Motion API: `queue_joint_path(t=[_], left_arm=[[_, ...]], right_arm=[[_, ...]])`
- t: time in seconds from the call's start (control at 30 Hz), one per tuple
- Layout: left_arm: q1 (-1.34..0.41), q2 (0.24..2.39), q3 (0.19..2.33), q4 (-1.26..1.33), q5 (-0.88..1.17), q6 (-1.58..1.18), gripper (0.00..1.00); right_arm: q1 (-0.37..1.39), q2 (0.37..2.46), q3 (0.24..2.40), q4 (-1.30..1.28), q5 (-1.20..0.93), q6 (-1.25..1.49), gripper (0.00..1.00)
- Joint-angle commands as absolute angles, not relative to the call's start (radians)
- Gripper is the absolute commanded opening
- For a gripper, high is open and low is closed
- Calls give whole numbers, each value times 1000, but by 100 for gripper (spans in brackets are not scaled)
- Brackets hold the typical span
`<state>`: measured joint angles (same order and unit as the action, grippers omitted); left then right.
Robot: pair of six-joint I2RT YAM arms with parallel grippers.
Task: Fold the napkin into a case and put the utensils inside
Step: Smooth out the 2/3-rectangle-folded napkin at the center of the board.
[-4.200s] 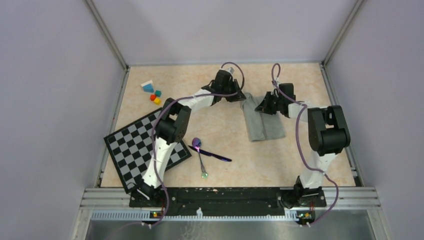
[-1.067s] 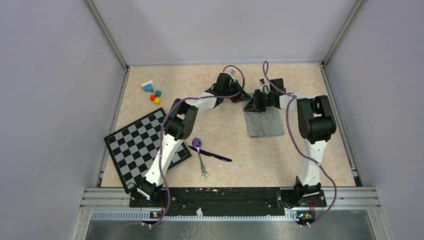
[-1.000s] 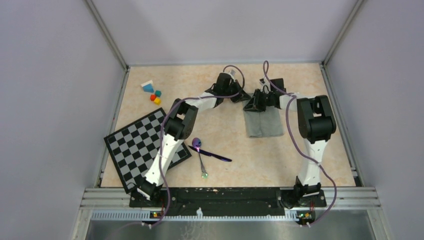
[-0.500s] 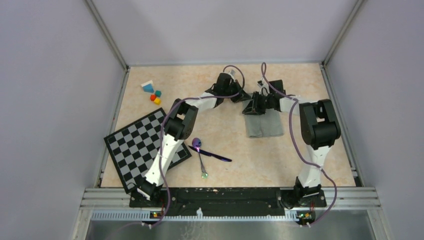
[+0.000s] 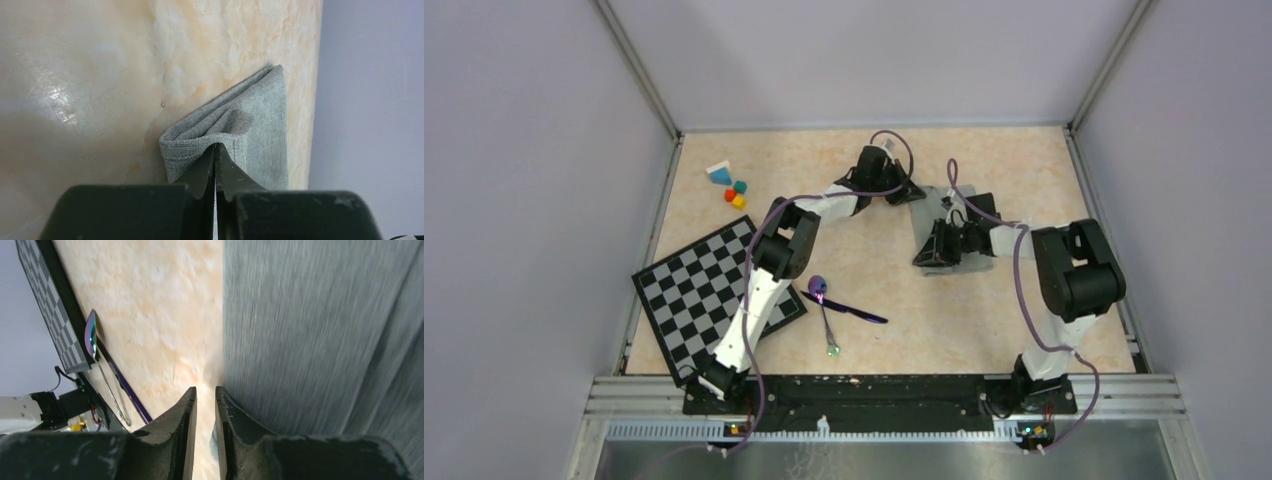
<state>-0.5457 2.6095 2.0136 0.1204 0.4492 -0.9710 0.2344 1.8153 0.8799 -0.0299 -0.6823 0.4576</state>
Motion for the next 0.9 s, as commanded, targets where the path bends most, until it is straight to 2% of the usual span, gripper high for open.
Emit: queue_joint_path(t=[0.0,0.33,0.47,0.57,0.77,0.87], left_arm=[[-535,2637,2006,50,361,-927,0],[-533,2637,2010,41,364,-905,0],[-533,2639,2048,11,385,-869,0],[-533,2616,2072,-30,423,-827,11],[-531,2485,2072,-64,510,-754,51],[-525,2404,2073,-90,560,-732,59]], right_arm=[[196,1691,773,-13,-674,459,20],[133,1703,651,59,-717,477,23],[134,1598,638,-5,-709,472,24],[134,1472,664,-154,-561,433,30],[85,1384,768,-281,-395,420,43],[78,1447,841,-269,-371,412,43]])
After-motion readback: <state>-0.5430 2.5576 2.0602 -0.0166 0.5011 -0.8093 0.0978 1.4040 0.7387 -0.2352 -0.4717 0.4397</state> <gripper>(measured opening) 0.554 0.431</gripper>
